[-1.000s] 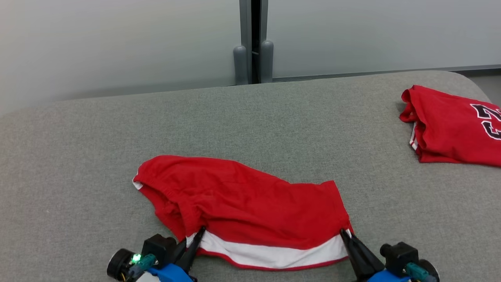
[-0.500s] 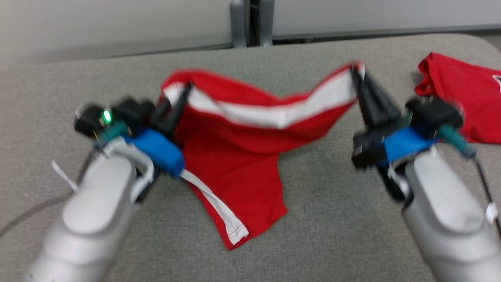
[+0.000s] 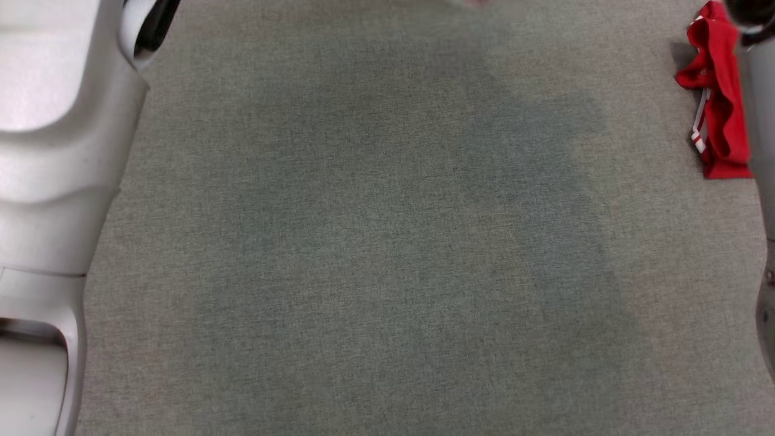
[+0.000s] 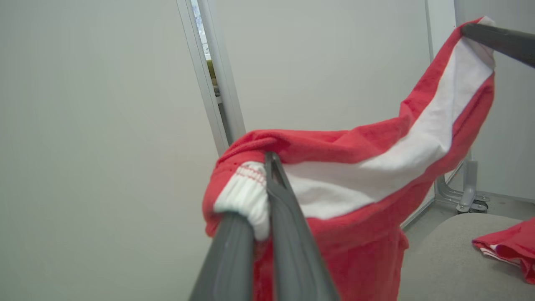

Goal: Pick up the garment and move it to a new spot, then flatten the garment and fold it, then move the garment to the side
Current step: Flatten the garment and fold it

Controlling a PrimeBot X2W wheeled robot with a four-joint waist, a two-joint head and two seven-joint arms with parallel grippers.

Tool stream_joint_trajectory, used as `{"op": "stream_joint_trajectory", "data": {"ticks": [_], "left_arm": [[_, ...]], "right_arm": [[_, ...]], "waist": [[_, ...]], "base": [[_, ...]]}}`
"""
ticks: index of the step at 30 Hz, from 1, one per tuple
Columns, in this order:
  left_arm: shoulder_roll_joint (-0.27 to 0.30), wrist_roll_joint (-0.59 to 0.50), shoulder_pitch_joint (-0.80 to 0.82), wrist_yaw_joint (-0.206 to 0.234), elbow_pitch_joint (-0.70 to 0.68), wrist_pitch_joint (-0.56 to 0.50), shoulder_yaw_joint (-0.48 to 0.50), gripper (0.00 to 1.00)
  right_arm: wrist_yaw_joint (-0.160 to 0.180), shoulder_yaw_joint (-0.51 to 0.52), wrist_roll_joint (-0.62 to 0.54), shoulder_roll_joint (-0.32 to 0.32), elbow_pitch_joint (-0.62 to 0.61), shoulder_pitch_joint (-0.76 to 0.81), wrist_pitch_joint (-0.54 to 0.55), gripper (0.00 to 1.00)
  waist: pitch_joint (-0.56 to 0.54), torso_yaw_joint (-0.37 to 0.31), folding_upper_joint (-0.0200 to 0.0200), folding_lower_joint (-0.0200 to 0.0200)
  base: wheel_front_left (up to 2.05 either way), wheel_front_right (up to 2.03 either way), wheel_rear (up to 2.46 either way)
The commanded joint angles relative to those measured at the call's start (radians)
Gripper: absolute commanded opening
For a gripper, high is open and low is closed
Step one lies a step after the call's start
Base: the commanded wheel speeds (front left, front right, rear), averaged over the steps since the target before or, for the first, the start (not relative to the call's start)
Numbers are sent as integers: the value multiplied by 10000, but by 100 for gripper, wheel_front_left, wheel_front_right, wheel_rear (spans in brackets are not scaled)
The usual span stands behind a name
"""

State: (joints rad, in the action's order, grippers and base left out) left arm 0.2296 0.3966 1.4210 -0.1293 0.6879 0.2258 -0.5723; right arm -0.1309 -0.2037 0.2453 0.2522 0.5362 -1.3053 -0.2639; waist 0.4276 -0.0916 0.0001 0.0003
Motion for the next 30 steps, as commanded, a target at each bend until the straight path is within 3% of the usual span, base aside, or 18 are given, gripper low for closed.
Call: {"op": "stream_joint_trajectory", "data": {"ticks": [1,4,11,22,30], "left_arm": [[-40,112,81,-11,41,74,-6,0],[-42,307,73,-11,138,251,-136,0],[6,525,-1667,-11,5,404,-477,0],[-31,298,-7308,543,-2519,399,392,0],[-66,119,-10821,745,-3641,401,811,0]], "right_arm": [[4,-4,-43,25,47,-96,3,0],[4,-68,3,132,159,-95,1,0],[4,-258,138,283,-8,1759,-2,0],[4,-201,368,375,-1340,6839,-2,0],[4,181,976,43,-2371,10032,-2,0]], "waist": [[7,28,-1,-3],[-6,81,-1,-3],[-10,194,-1,-3],[-989,246,-1,-3],[-1866,223,-1,-3]], "base": [[0,0,0],[0,0,0],[0,0,0],[0,0,0],[0,0,0]]}}
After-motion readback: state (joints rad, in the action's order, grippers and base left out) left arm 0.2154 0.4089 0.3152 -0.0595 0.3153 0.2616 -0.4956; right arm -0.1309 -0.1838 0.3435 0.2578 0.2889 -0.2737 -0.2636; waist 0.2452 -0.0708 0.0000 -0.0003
